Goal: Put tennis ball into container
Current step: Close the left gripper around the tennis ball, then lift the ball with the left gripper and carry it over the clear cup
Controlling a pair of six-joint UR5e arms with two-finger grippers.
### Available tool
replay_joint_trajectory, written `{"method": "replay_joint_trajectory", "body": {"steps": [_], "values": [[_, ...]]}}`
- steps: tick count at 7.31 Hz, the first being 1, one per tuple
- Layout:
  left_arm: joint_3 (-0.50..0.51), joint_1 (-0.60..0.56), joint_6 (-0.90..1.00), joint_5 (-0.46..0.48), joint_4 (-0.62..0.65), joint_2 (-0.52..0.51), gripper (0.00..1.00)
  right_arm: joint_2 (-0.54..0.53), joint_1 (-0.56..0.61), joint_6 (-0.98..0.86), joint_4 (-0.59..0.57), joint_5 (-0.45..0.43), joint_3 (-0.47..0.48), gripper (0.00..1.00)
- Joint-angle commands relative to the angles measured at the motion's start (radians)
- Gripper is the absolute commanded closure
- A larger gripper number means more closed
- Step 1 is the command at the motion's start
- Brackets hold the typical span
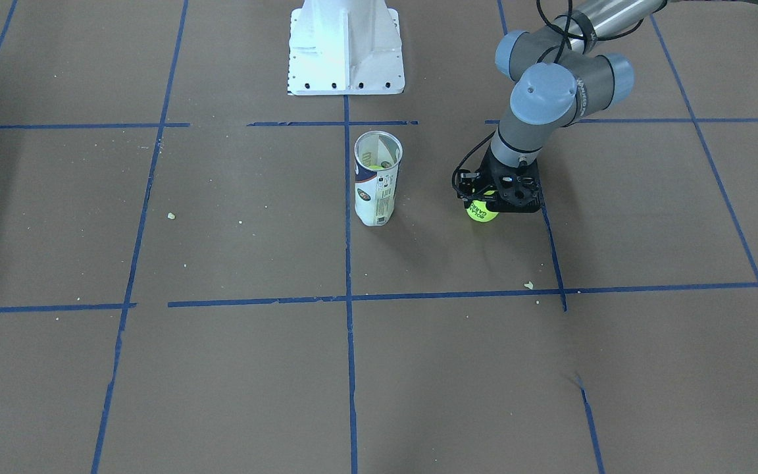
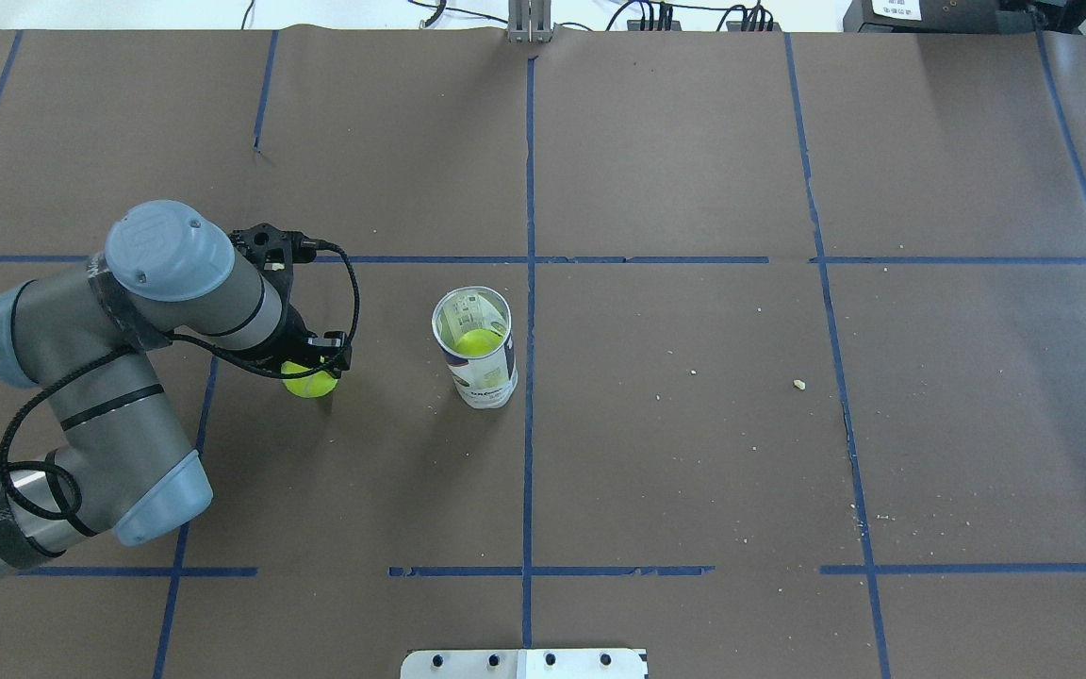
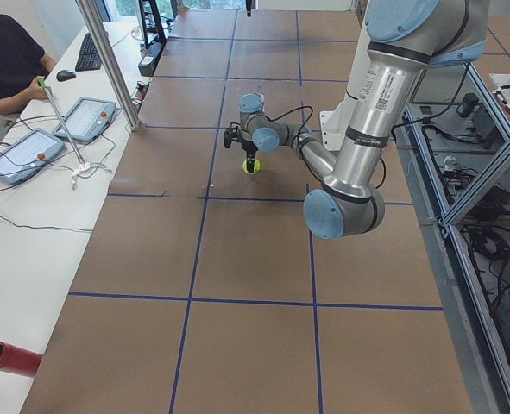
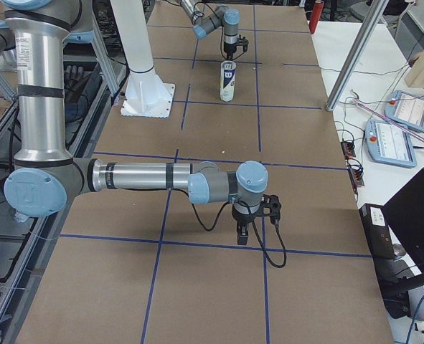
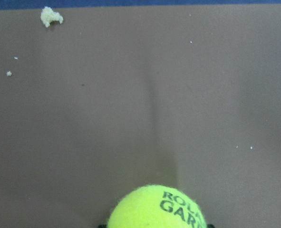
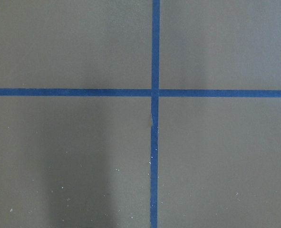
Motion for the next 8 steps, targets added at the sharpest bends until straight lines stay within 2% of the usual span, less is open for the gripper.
{"method": "replay_joint_trajectory", "body": {"steps": [1,2,3,4,5,7,8], "values": [[-0.16,-0.045,0.011,-0.001,0.2,-0.013,1.0,0.0,0.0,0.0,0.0,0.0,0.0,0.0],[-0.276,-0.09,0.038,-0.007,0.36,-0.043,1.0,0.0,0.0,0.0,0.0,0.0,0.0,0.0],[-0.349,-0.174,0.057,-0.015,0.524,-0.126,1.0,0.0,-0.001,0.0,0.0,0.0,0.0,0.0],[-0.406,-0.181,0.057,-0.041,0.709,-0.225,1.0,0.0,0.0,0.0,0.0,0.0,0.0,0.0],[-0.412,-0.181,0.057,-0.055,0.816,-0.317,1.0,0.0,0.0,0.0,0.0,0.0,0.0,0.0],[-0.367,-0.168,-0.031,-0.128,0.848,-0.434,1.0,0.0,-0.001,0.0,0.0,0.0,0.0,0.0],[-0.283,-0.122,-0.087,-0.127,0.836,-0.506,1.0,0.0,0.0,0.0,0.0,0.0,0.0,0.0]]}}
